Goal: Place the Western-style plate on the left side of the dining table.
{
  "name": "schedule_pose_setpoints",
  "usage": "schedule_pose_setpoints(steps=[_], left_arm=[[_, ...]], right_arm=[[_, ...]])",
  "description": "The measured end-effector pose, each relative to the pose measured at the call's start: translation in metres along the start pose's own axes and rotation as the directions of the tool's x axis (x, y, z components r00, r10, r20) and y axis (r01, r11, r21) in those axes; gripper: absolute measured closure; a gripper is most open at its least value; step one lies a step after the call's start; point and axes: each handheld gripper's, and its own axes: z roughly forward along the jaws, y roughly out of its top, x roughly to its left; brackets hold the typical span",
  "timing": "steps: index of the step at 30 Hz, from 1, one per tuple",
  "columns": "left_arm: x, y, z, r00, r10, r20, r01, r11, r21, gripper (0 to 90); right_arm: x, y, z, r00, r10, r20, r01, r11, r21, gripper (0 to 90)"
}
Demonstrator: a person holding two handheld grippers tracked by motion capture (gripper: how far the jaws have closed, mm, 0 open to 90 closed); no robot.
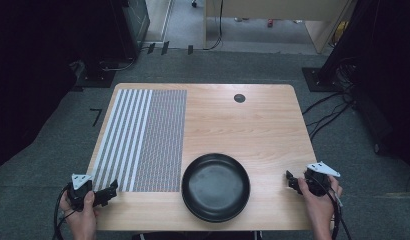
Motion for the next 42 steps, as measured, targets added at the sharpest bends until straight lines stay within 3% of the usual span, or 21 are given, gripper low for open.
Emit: schedule_pose_setpoints(steps=[7,13,15,17,20,27,29,31,32,35,38,39,40,42], left_arm=[[-0.008,0.008,-0.007,0.9998,0.010,-0.018,-0.011,0.9996,-0.025,1.0],[-0.029,0.019,-0.013,0.9987,0.048,0.017,-0.047,0.9978,-0.047,1.0],[-0.032,0.022,-0.014,0.9981,0.059,0.017,-0.058,0.9970,-0.051,1.0],[-0.044,0.029,-0.017,0.9952,0.097,0.009,-0.096,0.9933,-0.064,1.0],[-0.056,0.037,-0.019,0.9938,0.109,0.018,-0.108,0.9908,-0.082,1.0],[-0.080,0.047,-0.018,0.9941,0.089,0.062,-0.082,0.9903,-0.112,1.0],[-0.096,0.049,-0.015,0.9913,0.088,0.098,-0.076,0.9901,-0.118,1.0],[-0.101,0.050,-0.014,0.9898,0.091,0.110,-0.078,0.9900,-0.118,1.0],[-0.109,0.051,-0.013,0.9851,0.094,0.144,-0.076,0.9894,-0.123,1.0],[-0.123,0.049,-0.011,0.9758,0.137,0.171,-0.118,0.9861,-0.118,1.0],[-0.134,0.045,-0.007,0.9659,0.154,0.208,-0.135,0.9853,-0.105,1.0],[-0.134,0.045,-0.007,0.9659,0.154,0.208,-0.135,0.9853,-0.105,1.0],[-0.142,0.043,-0.004,0.9571,0.169,0.236,-0.149,0.9839,-0.098,1.0],[-0.149,0.042,-0.003,0.9487,0.178,0.261,-0.158,0.9829,-0.094,1.0]], right_arm=[[0.000,0.000,0.000,1.0000,0.001,0.000,-0.001,1.000,0.001,17.3],[0.000,0.000,0.000,1.0000,0.004,0.003,-0.004,1.000,0.002,16.0],[0.000,0.000,0.000,1.0000,0.007,0.006,-0.007,1.000,0.004,15.5],[0.001,0.000,0.001,1.0000,0.007,0.006,-0.007,1.000,0.005,14.5],[0.001,0.000,0.001,0.9999,0.012,0.012,-0.012,1.000,0.006,14.2],[0.001,0.000,0.001,0.9998,0.011,0.013,-0.011,1.000,0.005,14.0],[0.001,0.000,0.001,0.9998,0.012,0.014,-0.012,1.000,0.006,14.0],[0.001,0.000,0.001,0.9998,0.012,0.014,-0.012,1.000,0.005,13.9],[0.001,0.000,0.001,0.9998,0.012,0.015,-0.012,1.000,0.005,14.0],[0.001,0.000,0.000,0.9998,0.015,0.017,-0.015,1.000,0.006,13.9],[0.002,0.000,0.001,0.9996,0.019,0.020,-0.019,1.000,0.006,13.4],[0.002,0.000,0.001,0.9996,0.020,0.022,-0.021,1.000,0.006,13.3],[0.002,0.000,0.001,0.9994,0.023,0.025,-0.024,1.000,0.006,13.2],[0.003,0.000,0.001,0.9992,0.027,0.029,-0.027,1.000,0.007,13.0]])
